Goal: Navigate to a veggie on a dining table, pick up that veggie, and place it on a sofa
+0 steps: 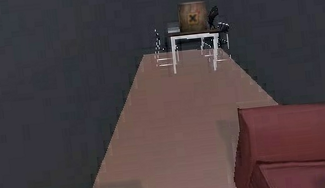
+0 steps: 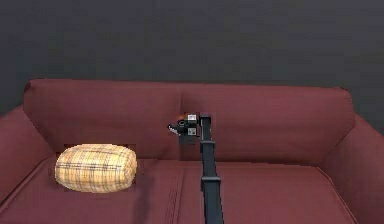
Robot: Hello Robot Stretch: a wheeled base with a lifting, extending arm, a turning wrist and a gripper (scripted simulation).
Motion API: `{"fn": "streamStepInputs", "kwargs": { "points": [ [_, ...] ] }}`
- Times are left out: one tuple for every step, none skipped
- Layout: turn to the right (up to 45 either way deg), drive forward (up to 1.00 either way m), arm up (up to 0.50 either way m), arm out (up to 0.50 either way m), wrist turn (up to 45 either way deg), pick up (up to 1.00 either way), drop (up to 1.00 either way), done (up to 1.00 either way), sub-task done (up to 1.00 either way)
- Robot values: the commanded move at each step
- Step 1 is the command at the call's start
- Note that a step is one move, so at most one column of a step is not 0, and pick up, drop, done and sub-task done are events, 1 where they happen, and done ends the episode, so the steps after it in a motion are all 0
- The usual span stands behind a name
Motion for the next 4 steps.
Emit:
{"fn": "streamStepInputs", "kwargs": {
  "points": [
    [0.0,0.00,-0.32,0.00,0.0,0.00,0.00,0.00,0.00],
    [0.0,0.00,0.00,0.00,0.0,0.00,1.00,0.00,0.00],
    [0.0,0.00,0.10,0.00,0.0,0.00,0.00,0.00,0.00],
    [0.0,0.00,0.00,-0.08,0.0,0.00,0.00,0.00,0.00]
  ]
}}
